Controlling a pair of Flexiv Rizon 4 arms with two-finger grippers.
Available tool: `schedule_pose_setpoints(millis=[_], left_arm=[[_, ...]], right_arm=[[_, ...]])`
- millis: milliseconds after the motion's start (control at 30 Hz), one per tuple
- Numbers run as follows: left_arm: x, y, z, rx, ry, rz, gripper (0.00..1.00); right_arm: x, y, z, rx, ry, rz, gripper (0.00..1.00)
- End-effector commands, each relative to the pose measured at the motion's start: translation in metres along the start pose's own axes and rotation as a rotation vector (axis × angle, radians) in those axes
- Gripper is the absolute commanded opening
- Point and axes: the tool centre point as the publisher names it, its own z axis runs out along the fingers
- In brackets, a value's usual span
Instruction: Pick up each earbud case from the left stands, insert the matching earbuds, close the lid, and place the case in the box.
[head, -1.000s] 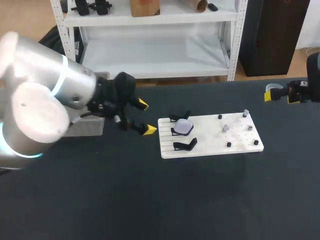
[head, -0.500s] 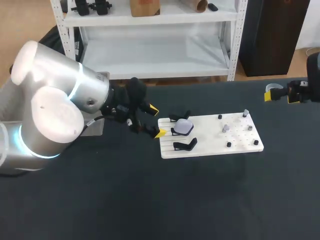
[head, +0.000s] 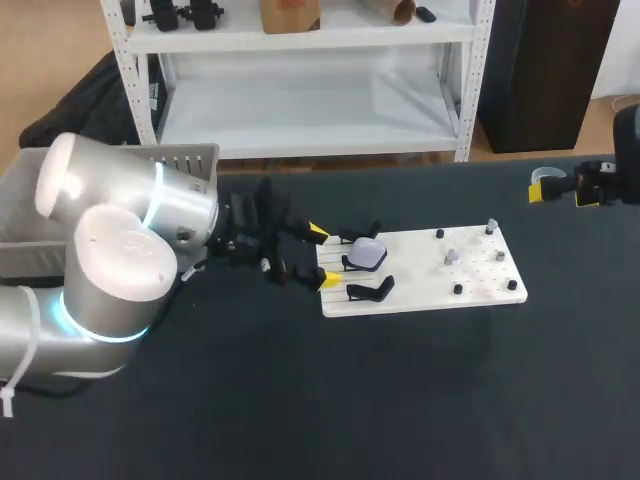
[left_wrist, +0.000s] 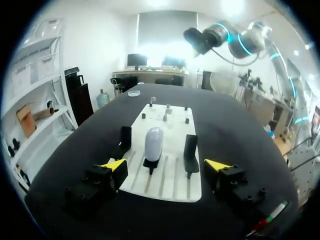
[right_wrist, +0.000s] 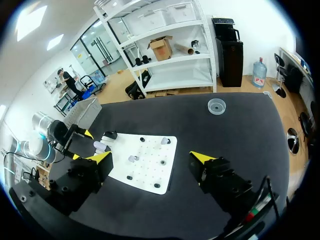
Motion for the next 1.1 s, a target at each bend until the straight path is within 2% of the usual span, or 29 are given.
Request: schedule_pose_setpoints(millis=[33, 367, 500, 667, 833, 1100], left_arm=[[0.002, -0.003, 0.002, -0.020, -0.032, -0.002, 1.00], [0.003, -0.003, 0.004, -0.033, -0.038, 0.014, 1.00], [0.002, 0.001, 0.006, 0.011, -0.075, 0.039, 1.00], [-0.001, 0.007, 0.012, 0.047, -0.075, 0.058, 1.00], [-0.003, 0.011, 0.018, 0.111, -0.113, 0.045, 1.00], [-0.009, 0.012, 0.027, 0.145, -0.113, 0.045, 1.00]], right_arm=[[0.000, 0.001, -0.002, 0.002, 0.000, 0.001, 1.00], [0.000, 0.001, -0.002, 0.002, 0.000, 0.001, 1.00], [0.000, 0.001, -0.002, 0.002, 0.000, 0.001, 1.00], [0.000, 0.001, -0.002, 0.002, 0.000, 0.001, 1.00], [0.000, 0.001, -0.002, 0.002, 0.000, 0.001, 1.00], [0.000, 0.001, -0.002, 0.002, 0.000, 0.001, 1.00]])
